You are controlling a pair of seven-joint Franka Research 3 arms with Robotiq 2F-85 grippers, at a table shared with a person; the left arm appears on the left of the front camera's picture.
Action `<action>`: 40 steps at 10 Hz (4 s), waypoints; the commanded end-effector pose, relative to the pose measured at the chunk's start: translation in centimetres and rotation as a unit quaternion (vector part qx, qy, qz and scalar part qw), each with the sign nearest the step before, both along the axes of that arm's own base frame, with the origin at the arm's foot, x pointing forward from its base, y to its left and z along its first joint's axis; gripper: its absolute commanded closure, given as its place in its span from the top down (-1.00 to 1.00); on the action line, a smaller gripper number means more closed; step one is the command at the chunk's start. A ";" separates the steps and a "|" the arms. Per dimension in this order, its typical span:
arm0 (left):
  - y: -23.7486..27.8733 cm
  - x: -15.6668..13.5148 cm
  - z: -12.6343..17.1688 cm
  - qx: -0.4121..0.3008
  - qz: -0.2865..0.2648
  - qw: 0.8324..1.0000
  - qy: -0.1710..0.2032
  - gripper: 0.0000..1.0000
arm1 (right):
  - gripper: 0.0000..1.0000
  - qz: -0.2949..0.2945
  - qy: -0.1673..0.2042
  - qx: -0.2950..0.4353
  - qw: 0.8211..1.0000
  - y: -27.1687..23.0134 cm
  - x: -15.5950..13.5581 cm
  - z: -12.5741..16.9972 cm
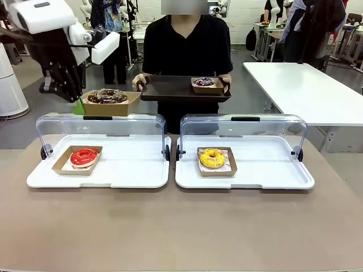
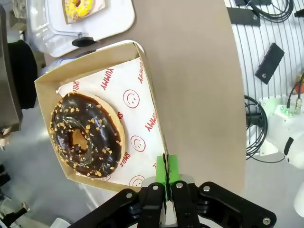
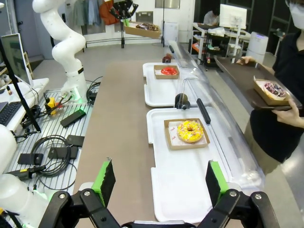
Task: Provide the desired donut to the person.
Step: Pick up and lift the Paper togo box containing the Donut pointed at by the person, then place the picked Paper togo box onto the Handle tray extended by the person.
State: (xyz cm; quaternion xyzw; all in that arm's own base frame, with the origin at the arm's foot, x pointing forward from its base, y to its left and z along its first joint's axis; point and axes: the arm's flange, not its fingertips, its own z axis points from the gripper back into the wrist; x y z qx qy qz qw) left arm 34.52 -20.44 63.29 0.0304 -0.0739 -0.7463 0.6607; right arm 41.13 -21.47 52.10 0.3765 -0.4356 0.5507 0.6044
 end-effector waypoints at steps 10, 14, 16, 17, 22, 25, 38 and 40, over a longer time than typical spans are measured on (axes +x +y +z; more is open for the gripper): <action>0.7 2.5 -1.3 -0.003 0.008 1.000 0.022 -1.00 | 1.00 0.001 -0.001 0.003 1.000 0.0 -0.1 0.0; 0.7 2.5 -1.3 -0.003 0.008 1.000 0.022 -1.00 | 1.00 0.001 -0.001 0.003 1.000 0.0 -0.1 0.0; 0.7 2.5 -1.3 -0.003 0.008 1.000 0.022 -1.00 | 1.00 0.001 -0.001 0.003 1.000 0.0 -0.1 0.0; 0.7 2.5 -1.3 -0.003 0.008 1.000 0.022 -1.00 | 1.00 0.001 -0.001 0.003 1.000 0.0 -0.1 0.0; -3.1 10.1 3.5 -0.017 0.011 1.000 0.010 -0.96 | 1.00 0.001 -0.001 0.003 1.000 0.0 -0.1 0.0; -5.4 15.9 4.1 -0.021 0.013 1.000 0.015 -0.96 | 1.00 0.001 -0.001 0.003 1.000 0.0 -0.1 0.0; -5.4 24.5 -6.6 0.031 0.025 0.996 0.081 1.00 | 1.00 0.001 -0.001 0.003 1.000 0.0 -0.1 0.0; -5.3 24.3 -6.5 0.030 0.028 0.996 0.080 0.80 | 1.00 0.001 -0.001 0.003 1.000 0.0 -0.1 0.0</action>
